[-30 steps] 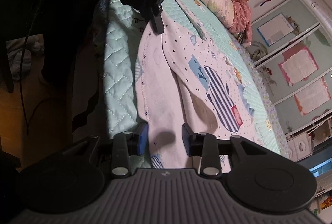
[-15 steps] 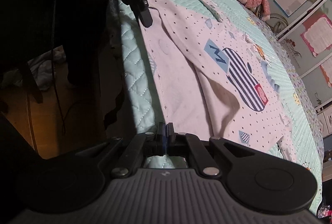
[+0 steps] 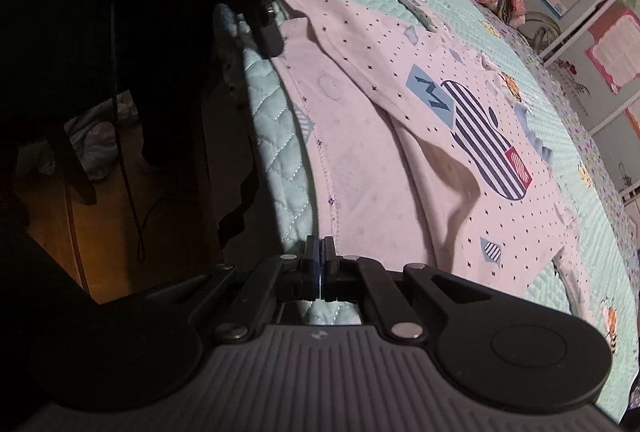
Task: Fold clothes
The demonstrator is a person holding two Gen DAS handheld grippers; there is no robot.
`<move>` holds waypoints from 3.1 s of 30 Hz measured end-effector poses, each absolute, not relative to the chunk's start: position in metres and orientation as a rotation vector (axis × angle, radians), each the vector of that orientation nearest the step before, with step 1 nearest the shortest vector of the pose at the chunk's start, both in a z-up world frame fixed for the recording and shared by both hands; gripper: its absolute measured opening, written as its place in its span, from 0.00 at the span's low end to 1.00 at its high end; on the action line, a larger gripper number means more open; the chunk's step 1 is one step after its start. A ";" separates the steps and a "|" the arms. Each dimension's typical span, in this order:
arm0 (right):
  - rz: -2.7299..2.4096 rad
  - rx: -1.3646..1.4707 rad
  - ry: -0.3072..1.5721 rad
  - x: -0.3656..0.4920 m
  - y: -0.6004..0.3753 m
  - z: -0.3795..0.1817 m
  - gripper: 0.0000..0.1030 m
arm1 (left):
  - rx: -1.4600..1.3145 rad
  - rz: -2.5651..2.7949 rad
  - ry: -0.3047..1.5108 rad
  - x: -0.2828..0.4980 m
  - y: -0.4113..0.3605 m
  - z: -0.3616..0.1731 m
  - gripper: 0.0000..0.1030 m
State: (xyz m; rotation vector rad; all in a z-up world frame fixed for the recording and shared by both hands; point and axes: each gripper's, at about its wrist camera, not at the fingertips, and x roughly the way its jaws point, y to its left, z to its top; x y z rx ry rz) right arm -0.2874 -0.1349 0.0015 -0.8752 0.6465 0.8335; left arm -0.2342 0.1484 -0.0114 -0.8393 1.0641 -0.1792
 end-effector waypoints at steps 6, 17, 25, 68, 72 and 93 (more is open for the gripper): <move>0.783 -0.651 0.671 -0.282 -0.162 0.022 0.39 | -0.781 -0.144 1.044 -0.247 0.161 0.006 0.03; 0.614 -0.335 0.690 -0.271 -0.211 0.039 0.50 | -0.522 0.006 0.912 -0.241 0.180 0.023 0.21; 0.602 -0.276 0.729 -0.271 -0.214 0.033 0.51 | -0.276 0.020 0.866 -0.239 0.150 0.030 0.31; 0.479 -0.088 0.669 -0.275 -0.241 0.042 0.62 | -0.250 -0.077 0.858 -0.225 0.164 0.029 0.04; 0.423 -0.056 0.718 -0.270 -0.251 0.036 0.62 | -0.277 -0.078 0.863 -0.227 0.168 0.031 0.04; 0.237 -0.057 0.804 -0.266 -0.258 0.017 0.04 | -0.428 0.002 0.954 -0.230 0.219 0.020 0.02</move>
